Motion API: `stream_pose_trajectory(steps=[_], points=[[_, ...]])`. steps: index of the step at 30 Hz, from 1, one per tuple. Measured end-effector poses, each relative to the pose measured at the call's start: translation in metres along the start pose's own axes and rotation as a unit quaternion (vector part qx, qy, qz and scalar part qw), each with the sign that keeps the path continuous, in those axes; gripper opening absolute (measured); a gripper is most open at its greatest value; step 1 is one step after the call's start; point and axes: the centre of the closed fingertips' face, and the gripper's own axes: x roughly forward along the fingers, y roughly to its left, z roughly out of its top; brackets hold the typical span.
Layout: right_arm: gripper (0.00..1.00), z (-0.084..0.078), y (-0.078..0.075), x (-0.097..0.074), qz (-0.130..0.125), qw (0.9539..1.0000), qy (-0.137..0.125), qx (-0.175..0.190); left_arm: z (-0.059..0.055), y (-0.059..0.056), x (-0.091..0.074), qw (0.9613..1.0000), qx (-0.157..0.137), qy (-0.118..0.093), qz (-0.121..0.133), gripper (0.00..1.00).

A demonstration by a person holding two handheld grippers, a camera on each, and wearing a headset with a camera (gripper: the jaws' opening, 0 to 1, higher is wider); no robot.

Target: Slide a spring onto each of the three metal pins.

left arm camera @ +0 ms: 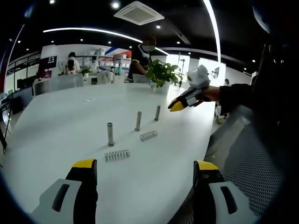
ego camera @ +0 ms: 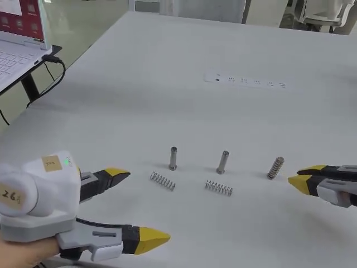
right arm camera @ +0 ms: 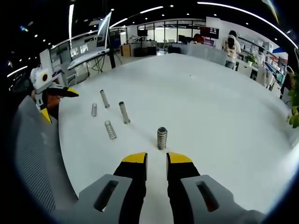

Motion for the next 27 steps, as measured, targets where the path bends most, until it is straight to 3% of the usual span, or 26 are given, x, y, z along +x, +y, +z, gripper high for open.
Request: stream_pose_trajectory(steps=[11,27], points=[[0.15,0.008,0.026,-0.006,0.023,0.9994,0.003,-0.024,0.001,0.000,0.000,1.0000,0.001,-0.002,0.000,0.81],[0.15,0.023,0.060,0.007,0.071,0.9938,0.026,-0.082,0.004,0.001,-0.001,0.9999,0.002,-0.011,0.003,0.81]])
